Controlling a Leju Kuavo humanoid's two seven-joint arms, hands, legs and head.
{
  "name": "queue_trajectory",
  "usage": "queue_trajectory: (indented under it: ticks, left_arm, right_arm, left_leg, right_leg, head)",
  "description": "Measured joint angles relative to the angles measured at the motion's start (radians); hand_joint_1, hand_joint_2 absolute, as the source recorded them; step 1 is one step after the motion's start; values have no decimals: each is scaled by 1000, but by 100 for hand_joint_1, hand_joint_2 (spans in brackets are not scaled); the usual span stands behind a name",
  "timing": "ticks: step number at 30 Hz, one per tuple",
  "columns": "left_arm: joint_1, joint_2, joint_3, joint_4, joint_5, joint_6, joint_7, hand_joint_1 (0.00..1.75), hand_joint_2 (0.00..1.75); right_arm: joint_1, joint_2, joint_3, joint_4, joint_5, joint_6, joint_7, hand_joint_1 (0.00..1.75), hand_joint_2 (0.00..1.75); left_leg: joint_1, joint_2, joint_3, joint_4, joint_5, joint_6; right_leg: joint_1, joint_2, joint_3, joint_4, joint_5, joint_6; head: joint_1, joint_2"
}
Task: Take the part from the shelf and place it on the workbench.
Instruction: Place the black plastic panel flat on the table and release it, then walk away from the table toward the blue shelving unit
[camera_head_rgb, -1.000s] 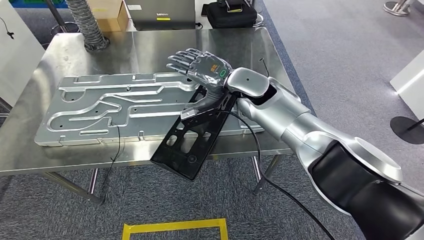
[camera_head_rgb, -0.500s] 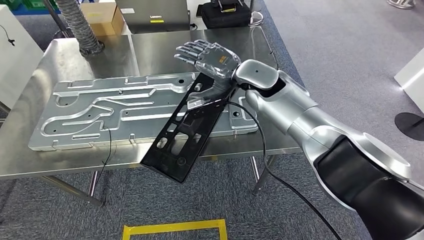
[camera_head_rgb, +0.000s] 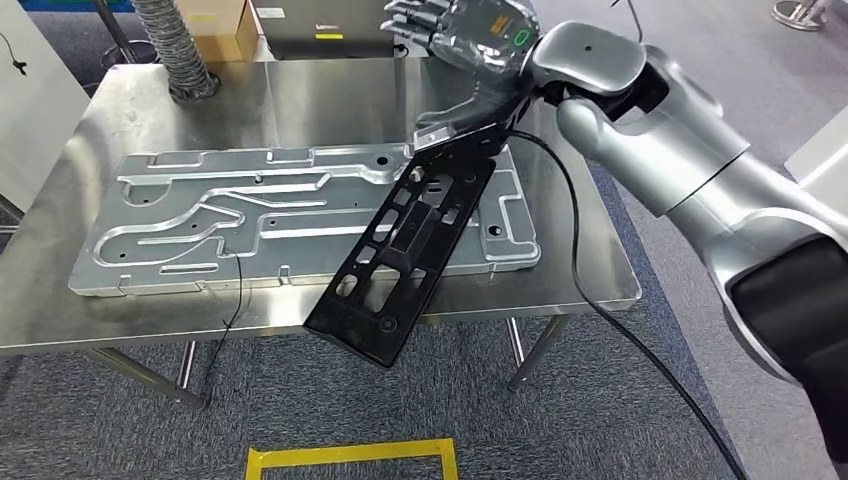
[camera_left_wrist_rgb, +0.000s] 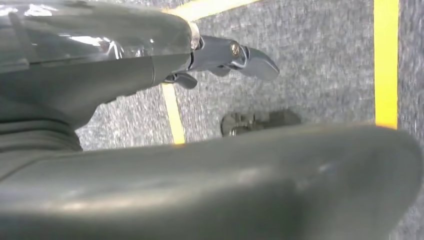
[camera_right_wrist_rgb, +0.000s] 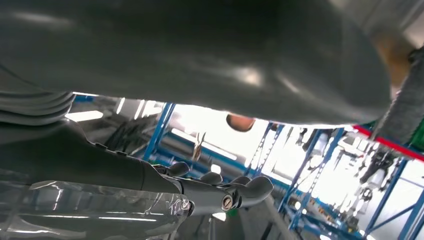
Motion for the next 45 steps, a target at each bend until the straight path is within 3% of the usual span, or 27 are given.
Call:
queue_trajectory:
  ticks: [2,3,5,7,9,12,14,16,17,18,19,22,24,27,28,30,32,34,35,36,38,40,43,45]
  left_arm:
    - [0,-1,0,0,0,0,0,0,0]
    - [0,-1,0,0,0,0,0,0,0]
    - [-1,-1,0,0,0,0,0,0,0]
    - [-3,-1,0,0,0,0,0,0,0]
    - [-4,-2,4,0,0,0,2,0,0]
    - [-1,-4,15,0,0,0,8,0,0]
    - [-1,-4,21,0,0,0,11,0,0]
    - [2,-4,24,0,0,-1,14,0,0]
    - [3,-4,25,0,0,-1,15,0,0]
    - [3,-4,26,0,0,-1,15,0,0]
    - [2,-4,27,0,0,-1,16,0,0]
    - [-1,-4,31,0,0,-1,17,0,0]
    - [-2,-4,32,0,0,-1,17,0,0]
    - [-3,-4,33,0,0,-1,17,0,0]
    - [-4,-4,34,0,0,-2,18,0,0]
    - [-4,-5,41,0,0,-11,18,0,0]
    - [4,-8,47,0,0,-20,17,0,0]
    - [13,-9,49,0,0,-21,16,0,0]
    - [17,-9,52,0,0,-21,17,0,0]
    - [18,-9,55,0,0,-21,17,0,0]
    - [15,-9,67,0,0,-19,19,0,0]
    - [10,-11,81,1,0,-16,22,0,0]
    - [7,-13,97,1,0,-9,27,0,0]
    - [7,-13,104,1,0,-5,30,0,0]
  right_arm:
    - [-3,-19,1,-27,-1,5,1,0,0]
    - [-4,-26,2,-38,-1,6,2,0,0]
    - [-10,-36,2,-56,0,8,6,0,0]
    - [-23,-48,2,-76,-8,21,21,0,0]
    - [-45,-77,3,-119,-38,62,50,0,0]
    - [-98,-160,0,-228,-113,134,101,0,0]
    - [-128,-235,-7,-310,-155,156,118,0,0]
    - [-141,-302,-11,-379,-176,162,123,0,0]
    - [-143,-327,-12,-407,-179,163,125,0,0]
    - [-143,-345,-12,-430,-181,163,126,0,0]
    - [-144,-361,-12,-449,-181,163,128,0,0]
    - [-150,-392,-12,-484,-181,161,134,0,0]
    - [-152,-399,-12,-491,-181,160,136,0,0]
    - [-152,-403,-12,-493,-182,159,138,0,0]
    - [-148,-419,-13,-505,-190,147,147,0,0]
    - [-55,-579,-71,-605,-276,-15,202,0,0]
    - [121,-812,-155,-735,-368,-316,298,0,0]
    - [221,-989,-161,-820,-355,-580,414,0,0]
    - [214,-1074,-123,-869,-327,-674,469,0,0]
    - [175,-1147,-66,-914,-299,-727,514,0,0]
    - [99,-1273,82,-1007,-256,-768,611,0,0]
    - [84,-1357,210,-1083,-217,-774,756,0,0]
    - [82,-1441,319,-1182,-156,-776,964,0,0]
    - [69,-1495,359,-1239,-188,-776,1004,0,0]
  left_leg:
    - [0,0,3,0,-2,1]
    - [0,0,6,1,-4,1]
    - [0,0,13,1,-9,-1]
    - [-3,-1,14,3,-12,-6]
    - [-6,-2,9,4,-12,-13]
    - [-7,0,4,13,-23,-27]
    - [-6,4,-25,86,-68,-34]
    - [-4,4,-82,222,-128,-40]
    - [-2,4,-106,275,-144,-41]
    - [-1,4,-114,291,-138,-42]
    - [0,4,-102,266,-114,-41]
    - [-2,4,-14,80,-26,-31]
    - [-4,4,13,24,-19,-26]
    - [-5,3,19,16,-22,-25]
    - [-6,1,18,15,-22,-20]
    - [0,-11,19,6,-16,0]
    - [5,-25,21,-3,-9,15]
    - [1,-31,17,-1,-10,17]
    - [-4,-30,14,1,-11,17]
    - [-8,-27,13,2,-12,16]
    - [-11,-17,17,3,-17,11]
    - [-13,-10,23,3,-21,3]
    - [-17,-8,25,4,-21,-9]
    - [-18,-5,16,35,-55,-18]
  right_leg:
    - [-1,0,-44,83,-14,3]
    - [-1,0,-43,73,6,2]
    - [-1,-1,8,-50,84,-3]
    - [5,-1,57,-165,132,-12]
    - [10,-1,66,-193,131,-18]
    - [3,-5,71,-205,132,-30]
    - [-1,-13,81,-212,132,-40]
    - [1,-16,85,-212,128,-46]
    - [1,-14,86,-212,127,-47]
    - [1,-11,87,-211,127,-47]
    - [1,-7,88,-210,126,-46]
    - [2,2,89,-201,120,-37]
    - [6,5,86,-194,117,-32]
    - [8,7,83,-192,118,-30]
    - [6,6,83,-195,119,-24]
    - [2,3,66,-150,85,-1]
    - [-3,1,15,-32,15,20]
    - [-9,0,-36,61,-19,26]
    - [-11,0,-41,61,-11,26]
    - [-12,-1,-22,19,14,25]
    - [-9,-1,54,-118,75,25]
    - [-2,4,101,-198,105,13]
    - [-2,4,100,-203,112,-10]
    - [-5,-1,98,-208,119,-24]
  head:
    - [0,0]
    - [0,0]
    - [0,0]
    - [0,0]
    - [0,0]
    - [0,0]
    - [0,0]
    - [0,0]
    - [0,0]
    - [0,0]
    - [0,0]
    - [0,0]
    - [0,0]
    - [0,0]
    - [0,0]
    - [0,0]
    - [1,0]
    - [1,0]
    - [1,0]
    - [1,0]
    - [1,0]
    - [1,0]
    - [1,0]
    - [1,0]
